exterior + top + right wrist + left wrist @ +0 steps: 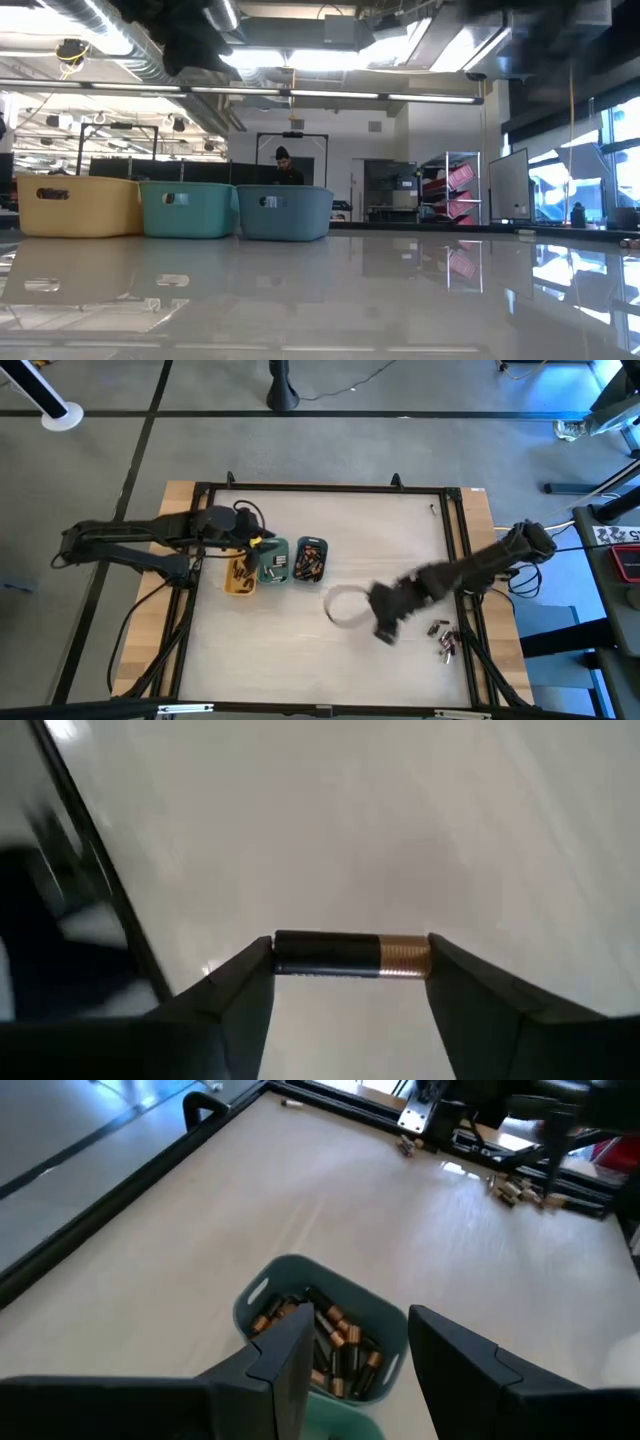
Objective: Sort batteries
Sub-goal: Put the large black battery into the blue bin
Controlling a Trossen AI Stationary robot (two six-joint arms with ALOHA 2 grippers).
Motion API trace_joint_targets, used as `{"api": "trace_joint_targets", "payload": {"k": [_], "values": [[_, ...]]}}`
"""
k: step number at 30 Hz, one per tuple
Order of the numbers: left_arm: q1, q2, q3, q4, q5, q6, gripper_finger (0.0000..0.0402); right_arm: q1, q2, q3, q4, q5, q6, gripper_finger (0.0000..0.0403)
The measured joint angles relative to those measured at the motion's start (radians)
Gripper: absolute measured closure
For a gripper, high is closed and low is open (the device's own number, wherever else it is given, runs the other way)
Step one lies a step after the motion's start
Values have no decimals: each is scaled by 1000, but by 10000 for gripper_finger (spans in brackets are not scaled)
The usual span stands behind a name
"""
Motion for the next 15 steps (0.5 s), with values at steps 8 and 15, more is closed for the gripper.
{"api": "trace_joint_targets", "payload": {"k": [8, 15], "values": [[-10, -128, -168, 112, 0, -55, 247, -370, 95, 23, 410, -89, -276, 176], [-12, -171, -233, 225, 57, -92, 247, -520, 298, 66, 618, -180, -299, 177]]}}
